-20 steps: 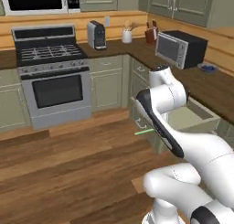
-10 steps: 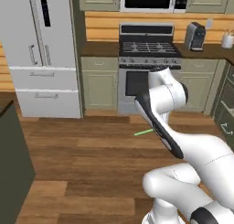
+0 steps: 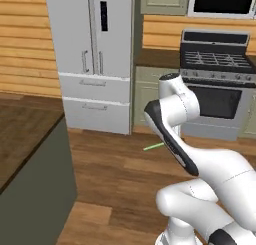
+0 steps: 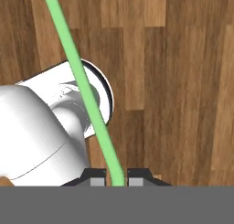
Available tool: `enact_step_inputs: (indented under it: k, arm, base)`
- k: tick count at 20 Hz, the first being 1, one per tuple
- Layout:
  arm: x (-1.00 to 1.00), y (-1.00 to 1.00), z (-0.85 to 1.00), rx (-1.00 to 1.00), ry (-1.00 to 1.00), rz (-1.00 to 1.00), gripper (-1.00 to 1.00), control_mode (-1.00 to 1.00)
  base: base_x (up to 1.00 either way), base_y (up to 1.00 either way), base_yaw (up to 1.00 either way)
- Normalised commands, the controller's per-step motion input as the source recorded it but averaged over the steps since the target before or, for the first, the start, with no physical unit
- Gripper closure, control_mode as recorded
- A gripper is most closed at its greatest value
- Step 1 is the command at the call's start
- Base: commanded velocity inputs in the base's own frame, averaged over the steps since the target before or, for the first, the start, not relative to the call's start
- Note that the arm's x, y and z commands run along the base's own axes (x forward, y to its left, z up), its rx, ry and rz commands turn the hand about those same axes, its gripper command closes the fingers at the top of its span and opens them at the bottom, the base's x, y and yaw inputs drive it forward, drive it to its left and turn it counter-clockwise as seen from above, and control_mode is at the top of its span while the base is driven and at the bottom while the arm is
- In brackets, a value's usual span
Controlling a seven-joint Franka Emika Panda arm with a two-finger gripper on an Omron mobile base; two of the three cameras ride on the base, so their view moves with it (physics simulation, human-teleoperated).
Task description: Take a straw from the drawer in front and place it inside the glass cup on the dining counter.
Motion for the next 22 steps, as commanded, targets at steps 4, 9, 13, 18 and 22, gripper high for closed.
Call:
enact_step_inputs:
  k: [4, 9, 13, 18, 22]
  arm:
    - [0.00, 0.00, 0.00, 0.00, 0.00, 0.00, 1.00, 1.00]
    - [0.00, 0.00, 0.00, 0.00, 0.00, 0.00, 1.00, 1.00]
    - [0.00, 0.00, 0.00, 0.00, 0.00, 0.00, 1.00, 1.00]
    - [0.00, 0.00, 0.00, 0.00, 0.00, 0.00, 1.00, 1.00]
    - [0.00, 0.00, 0.00, 0.00, 0.00, 0.00, 1.00, 1.00]
  base:
    - [1.00, 0.02, 0.23]
    - [1.00, 0.00, 0.33]
    - [1.00, 0.00, 0.51]
    - [1.00, -0.01, 0.66]
    - [1.00, -0.18, 0.63]
